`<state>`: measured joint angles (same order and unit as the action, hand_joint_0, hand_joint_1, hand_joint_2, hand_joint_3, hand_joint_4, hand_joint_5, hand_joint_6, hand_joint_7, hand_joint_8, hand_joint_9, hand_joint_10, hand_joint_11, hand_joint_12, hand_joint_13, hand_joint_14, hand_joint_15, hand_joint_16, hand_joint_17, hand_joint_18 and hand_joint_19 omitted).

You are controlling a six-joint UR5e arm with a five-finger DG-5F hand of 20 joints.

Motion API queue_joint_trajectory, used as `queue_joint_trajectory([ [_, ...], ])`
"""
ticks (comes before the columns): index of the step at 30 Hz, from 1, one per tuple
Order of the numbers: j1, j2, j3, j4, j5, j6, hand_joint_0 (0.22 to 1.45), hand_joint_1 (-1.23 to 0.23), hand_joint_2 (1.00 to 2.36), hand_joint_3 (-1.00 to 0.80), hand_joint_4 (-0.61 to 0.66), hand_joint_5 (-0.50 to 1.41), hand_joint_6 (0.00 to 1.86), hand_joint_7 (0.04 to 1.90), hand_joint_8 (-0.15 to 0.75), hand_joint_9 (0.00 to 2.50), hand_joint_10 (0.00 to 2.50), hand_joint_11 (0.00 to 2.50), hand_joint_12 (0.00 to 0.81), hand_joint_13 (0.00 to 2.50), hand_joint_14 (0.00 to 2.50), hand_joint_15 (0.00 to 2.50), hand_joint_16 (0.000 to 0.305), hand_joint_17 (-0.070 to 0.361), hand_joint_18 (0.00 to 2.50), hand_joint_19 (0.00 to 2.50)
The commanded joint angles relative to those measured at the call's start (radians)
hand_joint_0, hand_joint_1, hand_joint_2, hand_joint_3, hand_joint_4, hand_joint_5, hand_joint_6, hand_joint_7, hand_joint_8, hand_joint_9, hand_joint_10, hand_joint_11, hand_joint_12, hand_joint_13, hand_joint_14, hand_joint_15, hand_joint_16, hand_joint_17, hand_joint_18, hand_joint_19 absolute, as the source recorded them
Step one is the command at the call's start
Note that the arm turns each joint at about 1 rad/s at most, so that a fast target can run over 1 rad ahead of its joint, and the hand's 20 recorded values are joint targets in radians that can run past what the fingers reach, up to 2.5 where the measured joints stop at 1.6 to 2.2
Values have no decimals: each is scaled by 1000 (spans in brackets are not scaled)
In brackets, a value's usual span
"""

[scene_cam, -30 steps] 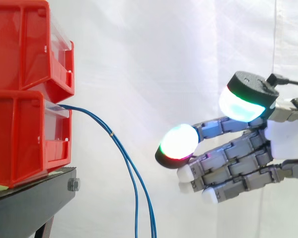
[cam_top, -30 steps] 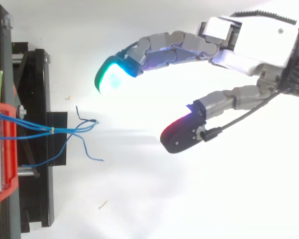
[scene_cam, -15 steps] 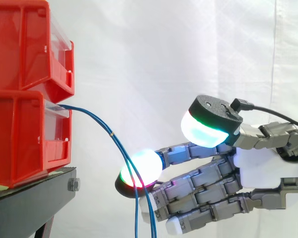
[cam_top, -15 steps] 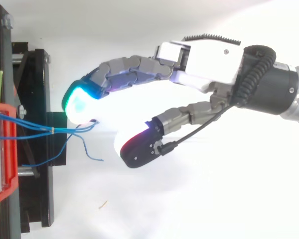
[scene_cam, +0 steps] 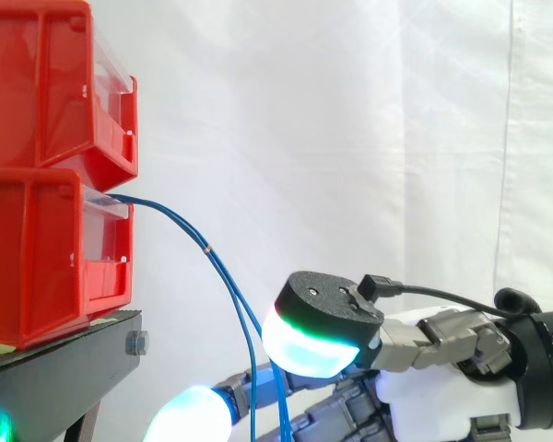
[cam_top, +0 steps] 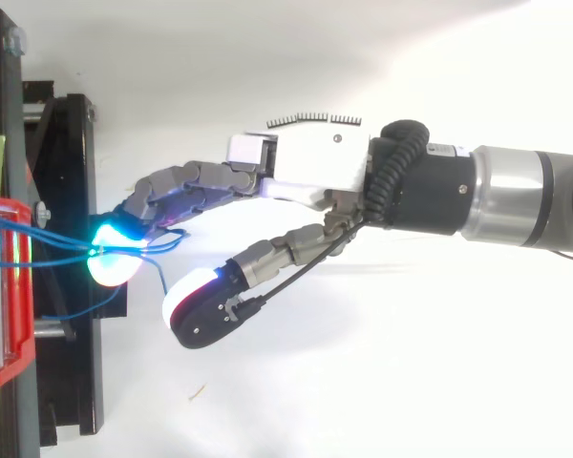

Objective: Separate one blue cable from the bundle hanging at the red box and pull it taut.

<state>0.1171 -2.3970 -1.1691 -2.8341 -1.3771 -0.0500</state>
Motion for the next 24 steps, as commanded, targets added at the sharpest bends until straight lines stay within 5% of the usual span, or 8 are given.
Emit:
queue_joint_trajectory([
  [1,-1,-4,11,38,1,6,467,-659,1000,-500,144,-225,502,757,238,489,10,298,261,261,4,120,35,79,211,217],
  [24,-22,-2,11,121,-77,91,536,-556,1000,-500,153,-213,503,776,243,593,15,417,254,363,7,194,32,71,294,289],
])
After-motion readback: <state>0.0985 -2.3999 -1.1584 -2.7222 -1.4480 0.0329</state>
